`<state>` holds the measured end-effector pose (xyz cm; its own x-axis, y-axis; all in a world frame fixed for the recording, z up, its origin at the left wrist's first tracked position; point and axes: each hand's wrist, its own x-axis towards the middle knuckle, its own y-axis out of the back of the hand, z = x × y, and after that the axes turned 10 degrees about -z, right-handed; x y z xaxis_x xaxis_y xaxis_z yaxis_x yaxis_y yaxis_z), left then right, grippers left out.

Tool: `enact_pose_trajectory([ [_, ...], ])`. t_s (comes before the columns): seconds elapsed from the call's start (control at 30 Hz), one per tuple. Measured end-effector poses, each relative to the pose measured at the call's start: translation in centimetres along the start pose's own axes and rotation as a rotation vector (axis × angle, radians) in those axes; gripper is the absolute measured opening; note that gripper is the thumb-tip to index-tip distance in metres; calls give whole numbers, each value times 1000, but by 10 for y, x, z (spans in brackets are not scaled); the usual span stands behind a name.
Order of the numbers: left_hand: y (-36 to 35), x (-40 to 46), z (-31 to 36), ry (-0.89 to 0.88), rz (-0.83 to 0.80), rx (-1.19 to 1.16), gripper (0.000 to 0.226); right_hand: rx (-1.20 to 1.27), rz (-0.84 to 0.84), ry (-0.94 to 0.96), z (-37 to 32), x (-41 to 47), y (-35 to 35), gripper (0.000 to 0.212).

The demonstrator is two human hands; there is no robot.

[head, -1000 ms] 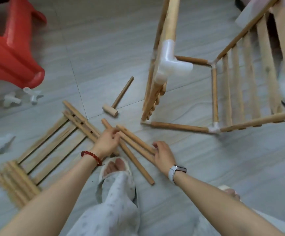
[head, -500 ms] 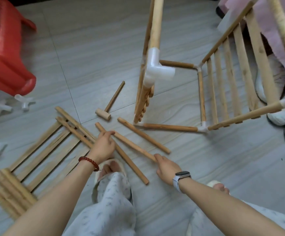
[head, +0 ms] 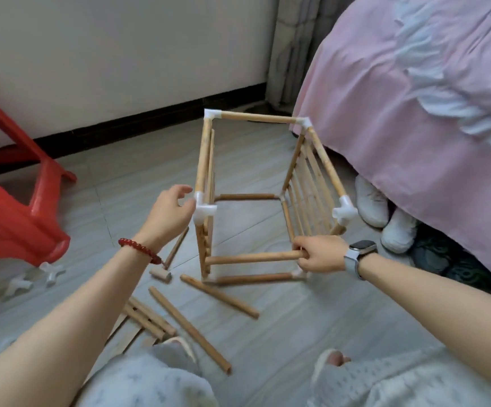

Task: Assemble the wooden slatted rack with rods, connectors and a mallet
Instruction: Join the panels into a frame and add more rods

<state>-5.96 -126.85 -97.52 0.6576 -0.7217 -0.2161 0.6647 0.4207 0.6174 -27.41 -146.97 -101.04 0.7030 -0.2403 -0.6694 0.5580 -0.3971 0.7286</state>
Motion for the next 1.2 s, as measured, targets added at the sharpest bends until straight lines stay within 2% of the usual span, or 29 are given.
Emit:
enact_pose_trajectory([
  [0.13, -12, 0, 34, 31, -145, 127, 37, 104, 180, 32, 16, -39, 11, 21],
  [0.3, -28, 1, 27, 54, -116, 198, 38, 308, 304, 13, 24, -33, 8, 7],
  [0.5, -26, 5, 13, 12, -94, 251, 30, 196, 428, 75, 12, -18, 19, 25],
  [0.63, -26, 7, 10, -27, -53, 278, 27, 273, 335, 64, 8, -1, 14, 8],
  [0.73, -23, 9, 8, -55, -26, 286, 31, 336, 198, 27, 8, 9, 7, 10],
  [0.87, -24, 11, 11, -128, -17, 315, 32, 111, -126, 36, -9, 26, -26, 14],
  [0.93, -20, 12, 8, -199, -13, 347, 39, 25, -209, 55, -25, 47, -52, 19],
  [1.07, -14, 13, -14, -326, 22, 517, 56, 87, -194, 45, -70, 95, -110, 28],
  [1.2, -19, 20, -38, -550, 138, 582, 47, 125, -136, 37, -106, 134, -157, 28],
])
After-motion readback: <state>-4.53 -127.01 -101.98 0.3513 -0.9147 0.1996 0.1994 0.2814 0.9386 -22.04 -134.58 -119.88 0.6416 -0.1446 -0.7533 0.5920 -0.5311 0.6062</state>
